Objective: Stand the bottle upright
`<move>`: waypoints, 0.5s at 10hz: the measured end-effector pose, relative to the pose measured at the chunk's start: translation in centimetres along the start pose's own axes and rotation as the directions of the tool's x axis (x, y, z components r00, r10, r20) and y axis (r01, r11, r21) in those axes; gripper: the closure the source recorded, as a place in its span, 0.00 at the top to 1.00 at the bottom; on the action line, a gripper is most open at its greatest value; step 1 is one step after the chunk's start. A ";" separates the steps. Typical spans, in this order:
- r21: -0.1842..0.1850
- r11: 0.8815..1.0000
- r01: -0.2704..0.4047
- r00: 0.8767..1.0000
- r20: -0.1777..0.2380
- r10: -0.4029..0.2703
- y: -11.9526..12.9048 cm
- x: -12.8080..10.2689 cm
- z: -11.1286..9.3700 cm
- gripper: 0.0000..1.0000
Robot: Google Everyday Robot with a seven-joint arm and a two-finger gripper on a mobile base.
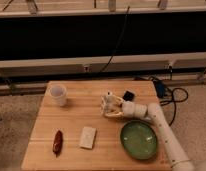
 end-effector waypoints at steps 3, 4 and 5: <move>0.018 1.000 0.006 1.000 -0.023 -0.006 -0.7 0.9 -0.8 0.80; 0.022 1.000 0.009 1.000 -0.025 -0.009 -0.3 0.9 -0.6 0.80; 0.027 1.000 0.008 1.000 -0.024 -0.007 -0.6 0.8 -0.9 0.80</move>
